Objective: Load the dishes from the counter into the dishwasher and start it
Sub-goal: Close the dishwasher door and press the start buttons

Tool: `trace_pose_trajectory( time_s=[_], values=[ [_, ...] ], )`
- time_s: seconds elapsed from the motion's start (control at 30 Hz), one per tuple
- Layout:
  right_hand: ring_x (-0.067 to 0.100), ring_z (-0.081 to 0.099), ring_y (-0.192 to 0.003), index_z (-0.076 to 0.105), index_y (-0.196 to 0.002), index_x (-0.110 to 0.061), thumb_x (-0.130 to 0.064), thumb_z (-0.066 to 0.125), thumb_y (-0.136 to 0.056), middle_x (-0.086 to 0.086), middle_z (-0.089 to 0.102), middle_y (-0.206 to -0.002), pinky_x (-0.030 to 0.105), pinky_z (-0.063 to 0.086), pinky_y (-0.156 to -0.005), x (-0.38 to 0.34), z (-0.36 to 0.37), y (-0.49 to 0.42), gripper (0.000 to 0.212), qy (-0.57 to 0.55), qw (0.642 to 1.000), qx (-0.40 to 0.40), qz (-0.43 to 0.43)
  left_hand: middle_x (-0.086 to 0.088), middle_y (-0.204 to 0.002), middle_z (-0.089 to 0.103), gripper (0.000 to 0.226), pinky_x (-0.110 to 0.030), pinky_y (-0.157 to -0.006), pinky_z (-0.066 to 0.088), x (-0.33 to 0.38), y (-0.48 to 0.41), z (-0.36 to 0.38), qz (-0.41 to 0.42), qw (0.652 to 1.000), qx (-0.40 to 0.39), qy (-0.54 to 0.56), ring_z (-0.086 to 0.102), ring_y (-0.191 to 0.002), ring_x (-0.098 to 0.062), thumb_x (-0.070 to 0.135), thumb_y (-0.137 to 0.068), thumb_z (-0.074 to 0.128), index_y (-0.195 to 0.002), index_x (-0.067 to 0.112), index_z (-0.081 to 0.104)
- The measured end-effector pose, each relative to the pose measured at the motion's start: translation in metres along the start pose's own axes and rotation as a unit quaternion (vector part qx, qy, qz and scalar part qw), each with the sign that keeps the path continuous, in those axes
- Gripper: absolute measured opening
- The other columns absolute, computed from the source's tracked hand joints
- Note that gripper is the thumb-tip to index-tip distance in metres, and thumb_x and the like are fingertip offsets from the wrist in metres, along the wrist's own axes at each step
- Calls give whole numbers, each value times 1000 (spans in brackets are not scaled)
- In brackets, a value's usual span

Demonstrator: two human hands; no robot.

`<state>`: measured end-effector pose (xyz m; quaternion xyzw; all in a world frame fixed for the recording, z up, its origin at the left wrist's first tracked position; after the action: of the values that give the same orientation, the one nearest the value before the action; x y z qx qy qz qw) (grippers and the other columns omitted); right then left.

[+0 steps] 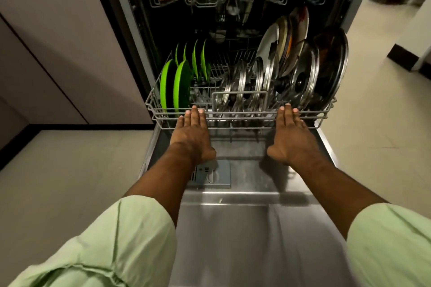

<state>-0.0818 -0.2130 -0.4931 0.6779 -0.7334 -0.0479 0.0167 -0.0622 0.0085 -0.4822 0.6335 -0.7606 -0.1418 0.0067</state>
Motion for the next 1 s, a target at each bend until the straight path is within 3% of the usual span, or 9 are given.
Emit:
trace_pose_trajectory(
  time_s=[0.43,1.0],
  values=[
    [31,-15,-149,-19,-152,-5,-40,59,-87,14,-22,-161,43,-3,-119,8,-3,-60,107,-22,999,9,-35,-19,-160,-23,98,-44,-124,1,2,-57,-16,-43,999,-18,23,-14,-151,-31,45,-94,47,-153,3,-19],
    [28,-15,-149,-16,-154,-10,-37,61,-86,10,-21,-161,40,2,-123,9,-9,-143,106,-38,999,6,-19,-19,-160,-25,109,-43,-123,-1,-12,-140,-21,-20,1000,-2,18,-14,-151,-33,48,-90,55,-152,3,-22]
  ],
)
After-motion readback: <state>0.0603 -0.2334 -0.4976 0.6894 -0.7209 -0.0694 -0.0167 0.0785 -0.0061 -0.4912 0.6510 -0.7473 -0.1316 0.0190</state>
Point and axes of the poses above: each hand's wrist, its own y-axis away from the middle knuckle, its own z-axis out of the palm, x = y × z, the point moved 4 cm from there along -y, towards the middle knuckle
